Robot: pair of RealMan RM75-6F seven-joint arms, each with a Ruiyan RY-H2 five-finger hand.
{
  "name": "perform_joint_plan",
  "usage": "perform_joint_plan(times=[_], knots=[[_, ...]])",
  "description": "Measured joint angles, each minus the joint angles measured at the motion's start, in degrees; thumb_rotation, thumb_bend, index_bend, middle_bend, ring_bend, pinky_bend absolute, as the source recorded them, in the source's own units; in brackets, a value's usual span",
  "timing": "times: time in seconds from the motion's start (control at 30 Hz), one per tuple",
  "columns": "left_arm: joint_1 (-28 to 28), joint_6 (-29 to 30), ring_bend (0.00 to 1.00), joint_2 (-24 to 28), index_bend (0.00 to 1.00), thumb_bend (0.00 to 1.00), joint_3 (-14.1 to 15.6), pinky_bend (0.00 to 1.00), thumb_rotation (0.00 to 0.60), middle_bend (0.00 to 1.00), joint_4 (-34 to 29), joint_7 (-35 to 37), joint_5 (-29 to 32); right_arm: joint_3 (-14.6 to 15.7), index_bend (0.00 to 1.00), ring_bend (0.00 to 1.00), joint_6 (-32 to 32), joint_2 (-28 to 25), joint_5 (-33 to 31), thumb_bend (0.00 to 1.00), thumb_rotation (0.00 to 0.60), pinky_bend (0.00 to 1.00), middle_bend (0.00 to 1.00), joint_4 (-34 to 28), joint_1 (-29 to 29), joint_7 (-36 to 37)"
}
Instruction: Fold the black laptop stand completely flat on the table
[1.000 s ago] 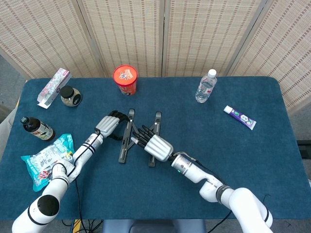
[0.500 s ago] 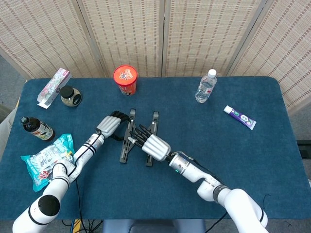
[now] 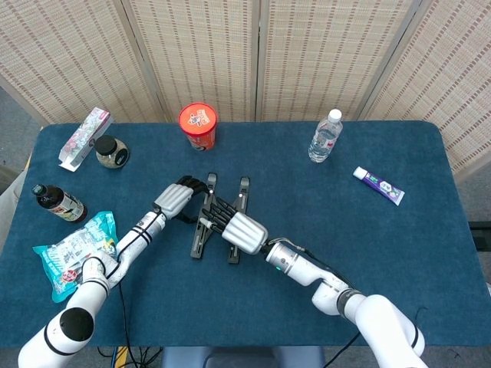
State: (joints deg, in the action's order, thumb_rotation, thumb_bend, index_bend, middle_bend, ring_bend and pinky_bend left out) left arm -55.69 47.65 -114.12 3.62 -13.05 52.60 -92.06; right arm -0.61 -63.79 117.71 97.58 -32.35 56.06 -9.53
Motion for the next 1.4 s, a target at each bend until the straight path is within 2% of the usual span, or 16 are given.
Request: perform_joint_plan(times=[0.33, 1.1, 1.4], knots=[[0.1, 2.3, 0.1, 0.1, 0.23, 0.16, 1.4, 0.04, 0.6, 0.17, 0.0, -0.9, -1.6, -0.6, 0.0, 0.0, 1.2, -1.6, -0.3, 0.0, 0.6, 0.0, 0.0, -1.9, 1.5, -0.6], [-0.2, 2.3, 0.1, -0.1, 0.23, 0.16, 1.9, 0.04, 0.6, 0.17, -0.6, -0.2, -1.9, -1.8, 0.0, 0.0, 0.0, -0.3, -0.9, 0.0, 0.6, 0.0, 0.0, -1.1, 2.8, -1.2], [1.3, 0.2, 0.1, 1.7, 0.22, 0.16, 0.5, 0.04, 0.6, 0.17, -1.2, -0.4, 0.1, -1.1, 0.0, 0.0, -2.0, -3.8, -0.5, 0.0, 0.6, 0.0, 0.0, -6.1, 1.4, -1.1]])
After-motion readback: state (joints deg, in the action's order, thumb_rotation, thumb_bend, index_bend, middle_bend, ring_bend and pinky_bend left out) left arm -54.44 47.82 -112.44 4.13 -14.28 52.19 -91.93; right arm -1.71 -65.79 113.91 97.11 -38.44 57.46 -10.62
